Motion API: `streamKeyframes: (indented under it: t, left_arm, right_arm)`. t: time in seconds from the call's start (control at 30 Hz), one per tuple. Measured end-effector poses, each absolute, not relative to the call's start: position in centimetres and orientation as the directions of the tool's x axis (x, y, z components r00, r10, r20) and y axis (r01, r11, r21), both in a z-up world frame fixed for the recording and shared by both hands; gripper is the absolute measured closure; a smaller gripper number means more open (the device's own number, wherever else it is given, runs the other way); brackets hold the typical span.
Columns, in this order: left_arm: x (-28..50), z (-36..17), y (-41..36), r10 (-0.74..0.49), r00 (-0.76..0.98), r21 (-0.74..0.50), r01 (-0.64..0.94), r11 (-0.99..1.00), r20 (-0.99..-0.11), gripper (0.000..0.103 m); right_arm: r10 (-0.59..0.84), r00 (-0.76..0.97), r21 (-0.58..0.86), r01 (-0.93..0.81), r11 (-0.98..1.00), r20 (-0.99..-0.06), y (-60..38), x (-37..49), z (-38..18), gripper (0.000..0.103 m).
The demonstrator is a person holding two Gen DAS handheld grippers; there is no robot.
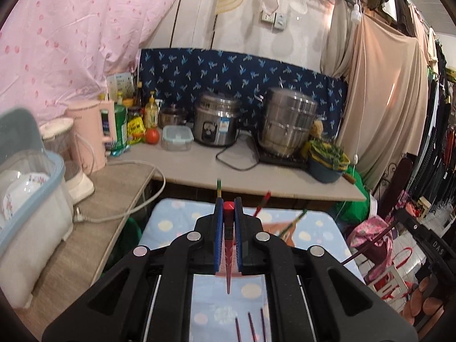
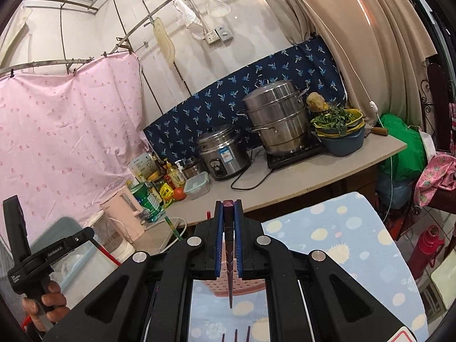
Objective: Organize utensils
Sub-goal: 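Lift both chopsticks and carry them over the pink basket with both tools, then lower the chopsticks into the basket and open both tools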
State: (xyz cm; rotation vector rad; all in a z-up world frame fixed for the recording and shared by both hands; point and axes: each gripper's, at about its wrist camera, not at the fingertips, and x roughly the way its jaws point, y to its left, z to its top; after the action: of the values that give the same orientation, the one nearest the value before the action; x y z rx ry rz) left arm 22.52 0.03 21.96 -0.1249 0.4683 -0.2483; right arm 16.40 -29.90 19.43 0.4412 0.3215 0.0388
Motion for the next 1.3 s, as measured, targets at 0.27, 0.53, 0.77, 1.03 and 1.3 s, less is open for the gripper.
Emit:
streamKeyframes:
  t: [0.27,0.53,0.77,1.03,1.3]
  left_arm:
    - [26.5,26.1,-1.0,-0.256,0.911,-0.181,0.206,0.962,-0.324,0.096]
    - [30.9,24.5,-2.6,-0.250,0.906,-0.180,0.198,0.964,-0.341,0.096]
    - [33.4,19.9,-3.8,-0.242,0.876,-0.163,0.190,0.968,-0.417,0.096]
    - [34.6,17.1,-3.9,-0.232,0.849,-0.163,0.174,0.971,-0.475,0.096]
    - [34.3,16.0,-3.6,-0.239,0.840,-0.175,0.174,0.969,-0.487,0.093]
  right_arm:
    - [0.102,0.967,0.439,0.011,0.898,-0.233,-29.9,21.7,21.9,0.096]
    - [0.098,0.961,0.440,0.026,0.898,-0.258,-29.7,26.6,20.3,0.096]
    - [0.115,0.933,0.434,0.047,0.900,-0.341,-29.1,29.1,16.1,0.096]
    - [0.123,0.907,0.424,0.066,0.903,-0.402,-28.7,30.1,13.2,0.096]
    - [0.125,0.900,0.418,0.068,0.906,-0.417,-28.3,29.9,12.4,0.089]
